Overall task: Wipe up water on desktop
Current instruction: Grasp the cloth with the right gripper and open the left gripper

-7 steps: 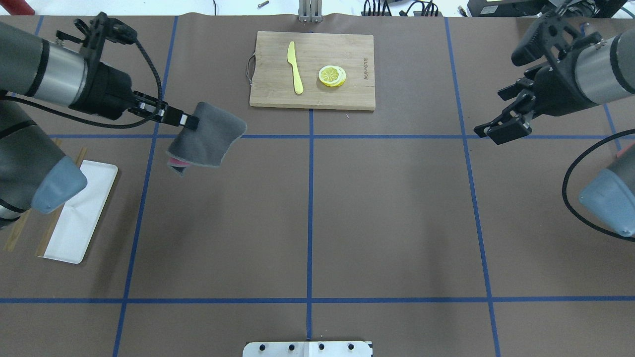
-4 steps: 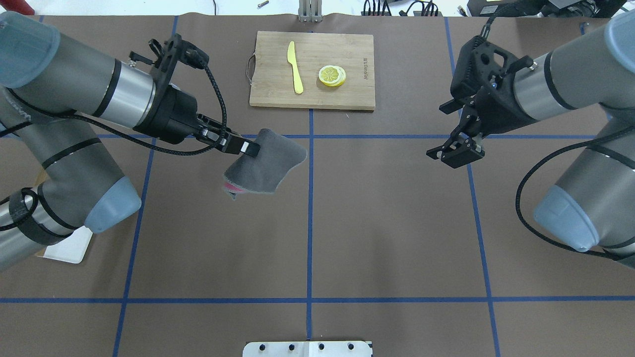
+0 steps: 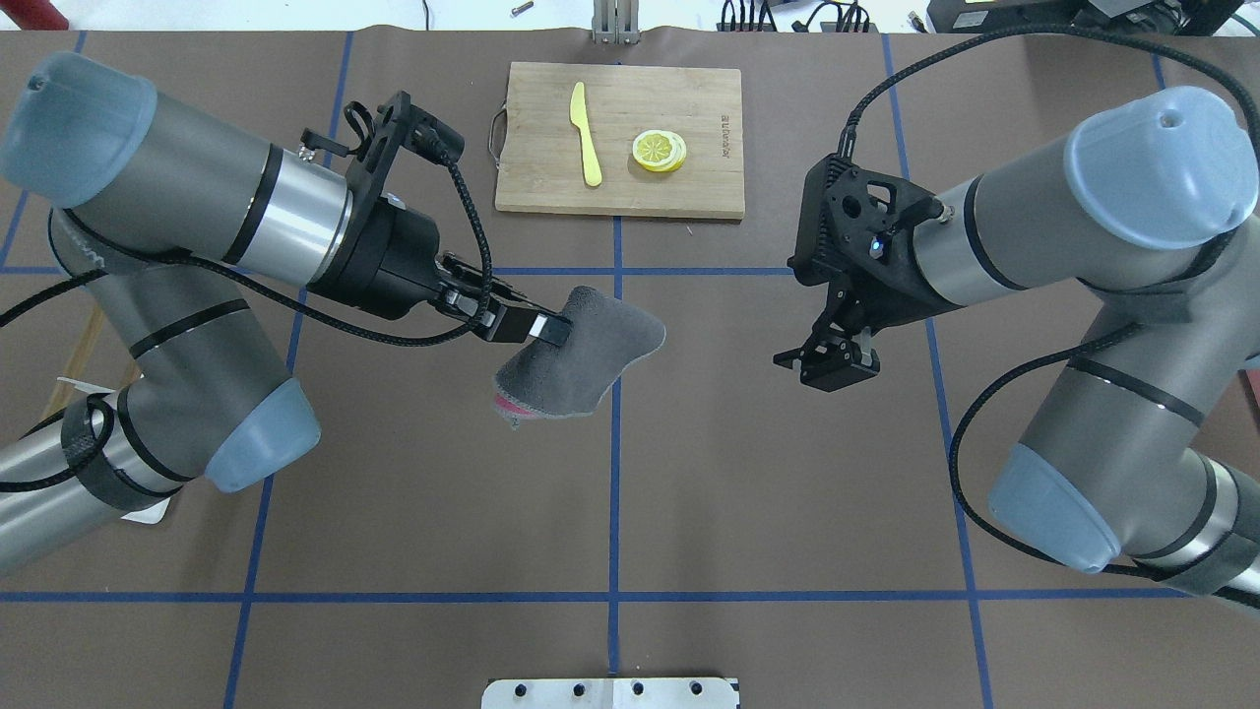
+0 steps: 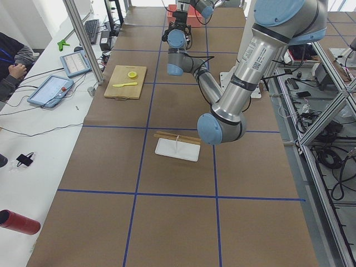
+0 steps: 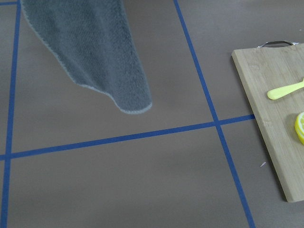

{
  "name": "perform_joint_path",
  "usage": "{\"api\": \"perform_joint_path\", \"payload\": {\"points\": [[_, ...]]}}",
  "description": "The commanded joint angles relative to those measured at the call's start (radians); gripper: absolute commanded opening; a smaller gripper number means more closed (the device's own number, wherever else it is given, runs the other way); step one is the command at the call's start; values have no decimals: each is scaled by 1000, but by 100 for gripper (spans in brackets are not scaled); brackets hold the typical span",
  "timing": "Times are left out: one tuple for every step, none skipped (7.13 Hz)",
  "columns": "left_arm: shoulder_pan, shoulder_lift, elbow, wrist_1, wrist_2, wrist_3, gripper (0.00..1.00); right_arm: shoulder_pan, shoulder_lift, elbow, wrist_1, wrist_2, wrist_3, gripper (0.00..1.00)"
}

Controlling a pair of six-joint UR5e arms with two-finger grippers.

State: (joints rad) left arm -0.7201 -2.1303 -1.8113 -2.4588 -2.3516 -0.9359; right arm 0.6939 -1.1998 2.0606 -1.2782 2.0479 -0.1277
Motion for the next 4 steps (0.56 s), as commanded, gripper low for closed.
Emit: {"api": "perform_joint_path", "payload": {"points": [[18,-28,-2,-23,2,-59,0,-88,29,-2,-6,-151,-3,98],[19,-31,-2,-32,2,-82,0,-102,31,-4,-7,-169,-1,97],[21,-37,-2,-32,2,-92,0,-122,43,-4,-9,-179,-3,98],[22,-46,-2,-32,2,-101,0,-148,51,-8,-10,-210,-1,98]]}}
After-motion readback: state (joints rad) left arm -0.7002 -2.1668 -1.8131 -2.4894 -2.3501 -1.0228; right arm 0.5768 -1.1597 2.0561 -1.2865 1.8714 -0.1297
